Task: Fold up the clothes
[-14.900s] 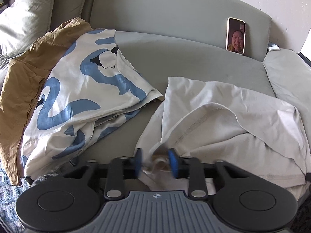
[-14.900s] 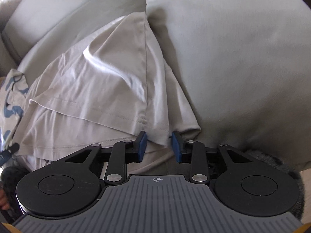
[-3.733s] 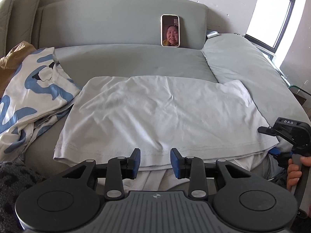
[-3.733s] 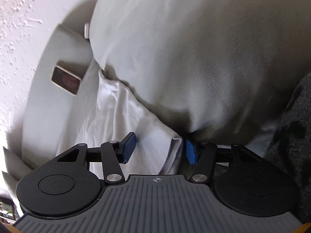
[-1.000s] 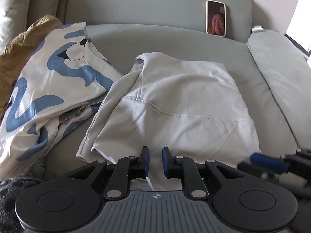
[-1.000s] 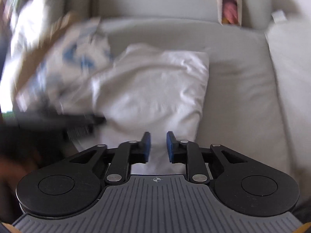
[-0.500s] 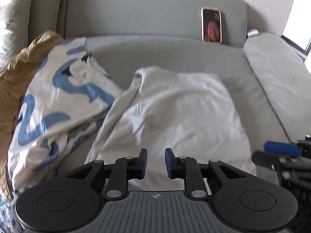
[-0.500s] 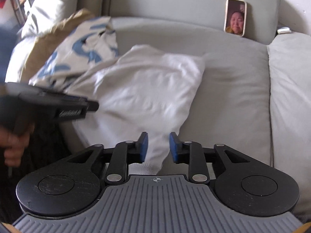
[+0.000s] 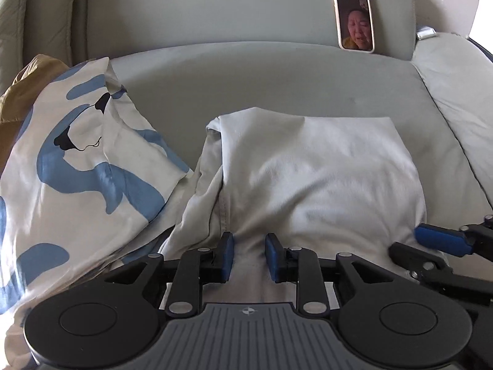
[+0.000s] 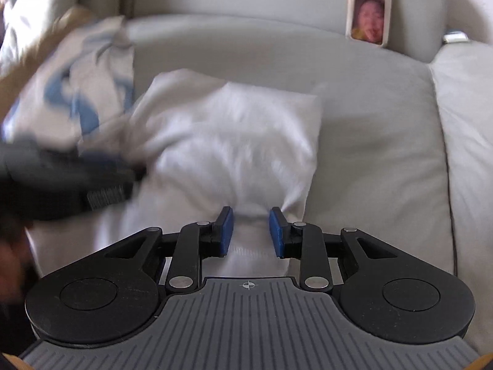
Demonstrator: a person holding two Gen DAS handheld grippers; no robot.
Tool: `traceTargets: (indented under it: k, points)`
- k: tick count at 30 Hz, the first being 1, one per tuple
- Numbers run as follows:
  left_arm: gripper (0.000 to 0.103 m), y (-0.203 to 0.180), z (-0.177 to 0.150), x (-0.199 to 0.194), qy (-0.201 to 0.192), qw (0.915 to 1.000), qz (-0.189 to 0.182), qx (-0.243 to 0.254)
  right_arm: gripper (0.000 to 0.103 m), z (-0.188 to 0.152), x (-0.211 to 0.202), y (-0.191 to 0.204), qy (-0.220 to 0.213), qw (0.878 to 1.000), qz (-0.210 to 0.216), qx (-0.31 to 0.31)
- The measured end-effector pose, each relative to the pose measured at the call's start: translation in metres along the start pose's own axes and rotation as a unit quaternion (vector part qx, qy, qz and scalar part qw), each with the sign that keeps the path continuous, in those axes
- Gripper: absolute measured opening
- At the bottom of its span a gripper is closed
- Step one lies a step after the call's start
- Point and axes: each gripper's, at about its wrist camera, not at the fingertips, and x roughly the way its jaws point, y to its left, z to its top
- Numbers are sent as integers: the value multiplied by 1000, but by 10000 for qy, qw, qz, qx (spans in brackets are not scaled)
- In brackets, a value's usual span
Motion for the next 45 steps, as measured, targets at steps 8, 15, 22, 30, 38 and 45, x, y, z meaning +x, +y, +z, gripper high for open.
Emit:
traceTargets:
  k: [8,15,22,30,38,45]
  points:
    - [49,2,-40,-70,-61,9997,37,254,53,-18,-58,-18,329,9949,446,837]
    - [75,62,-33,-99,-344,9971,-179,-650,67,-44,-90,-54,153,9774,1029,1842]
    - [75,110,4,-41,817,9804,-1126,-1396,68,-55,-66,-100,187,9230,1821,3385]
    - [68,117,1,0,1209,9593,-1894,-1709,63,-56,-22,-116,276,8948,2165,3895]
    - [69,98,11,30,1375,9429,-2550,-1644,45,-41,35,-125,191,8684,2555,4245]
    - [17,64,15,14,999,9710,-1939,-983,9,-15,48,-103,146,9073,2132,3621]
